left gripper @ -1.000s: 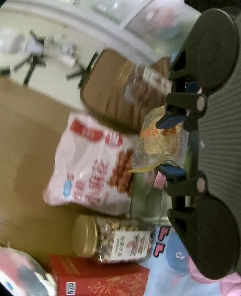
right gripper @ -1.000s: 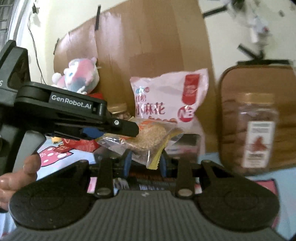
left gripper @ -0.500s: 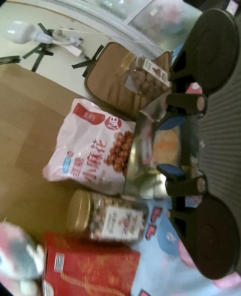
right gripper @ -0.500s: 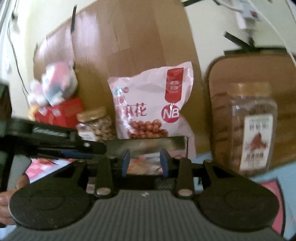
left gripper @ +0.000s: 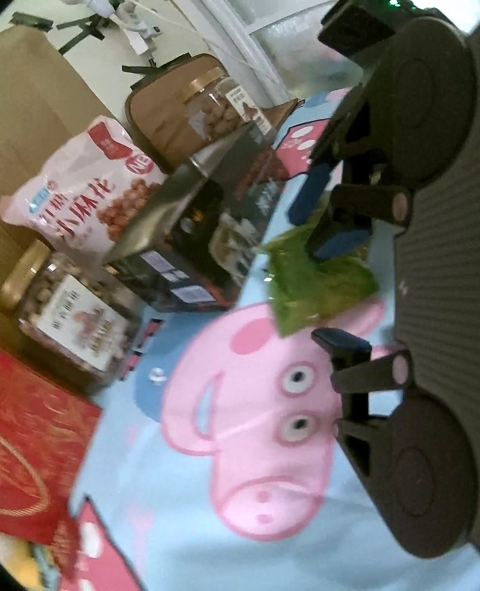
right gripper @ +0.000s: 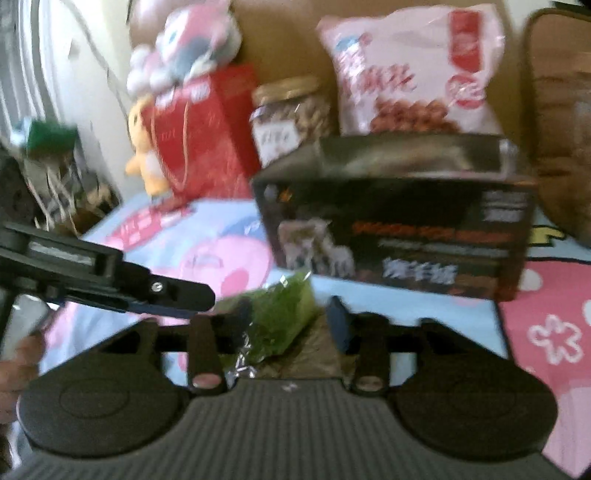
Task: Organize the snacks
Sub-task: 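Grasp the green crinkly snack bag with the right gripper, then lower the green crinkly bag into the dark tin and release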
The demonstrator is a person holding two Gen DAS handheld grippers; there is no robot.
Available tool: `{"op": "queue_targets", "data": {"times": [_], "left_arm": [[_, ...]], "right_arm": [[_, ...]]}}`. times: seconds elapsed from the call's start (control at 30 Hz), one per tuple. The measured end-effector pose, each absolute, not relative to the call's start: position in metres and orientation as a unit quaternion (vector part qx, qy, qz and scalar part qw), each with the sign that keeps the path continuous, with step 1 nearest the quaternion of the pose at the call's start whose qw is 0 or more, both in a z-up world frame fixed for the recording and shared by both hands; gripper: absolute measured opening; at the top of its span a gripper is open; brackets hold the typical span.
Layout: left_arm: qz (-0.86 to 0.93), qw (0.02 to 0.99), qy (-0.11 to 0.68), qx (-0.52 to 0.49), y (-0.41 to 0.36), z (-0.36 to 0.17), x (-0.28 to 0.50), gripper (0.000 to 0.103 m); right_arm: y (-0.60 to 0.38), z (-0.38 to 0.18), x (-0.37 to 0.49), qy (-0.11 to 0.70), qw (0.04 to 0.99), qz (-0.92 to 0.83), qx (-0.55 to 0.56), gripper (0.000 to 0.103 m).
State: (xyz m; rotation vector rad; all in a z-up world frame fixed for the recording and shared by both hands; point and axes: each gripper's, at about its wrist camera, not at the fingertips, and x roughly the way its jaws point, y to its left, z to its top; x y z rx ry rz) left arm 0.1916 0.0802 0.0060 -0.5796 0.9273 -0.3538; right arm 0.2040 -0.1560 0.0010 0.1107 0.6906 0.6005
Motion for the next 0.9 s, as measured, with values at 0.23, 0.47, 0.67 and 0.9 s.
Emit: {"op": "queue_targets", "data": {"times": [0.23, 0.47, 0.67, 0.9], "left_arm": [[-0.181, 0.835, 0.425, -0.3, 0.085, -0.001, 0.183, 0.044], [-0.219, 0.803, 0.417, -0.365, 0.086, -0.003, 0.184, 0.042], [-0.247, 0.822, 0.386, -0.339, 0.068, 0.034, 0.191, 0.041], [-0.281, 0.843, 0.35, -0.295, 0.044, 0.084, 0.231, 0.042]], "right_arm": [[-0.137, 0.003, 0.186, 0.31, 0.904, 0.293, 0.007, 0.039], [-0.152, 0.003, 0.182, 0.304, 0.907, 0.281, 0.077, 0.033], [-0.171, 0.022, 0.182, 0.274, 0.911, 0.276, 0.135, 0.026], [-0.185, 0.054, 0.209, 0.222, 0.93, 0.257, 0.141, 0.026]]}}
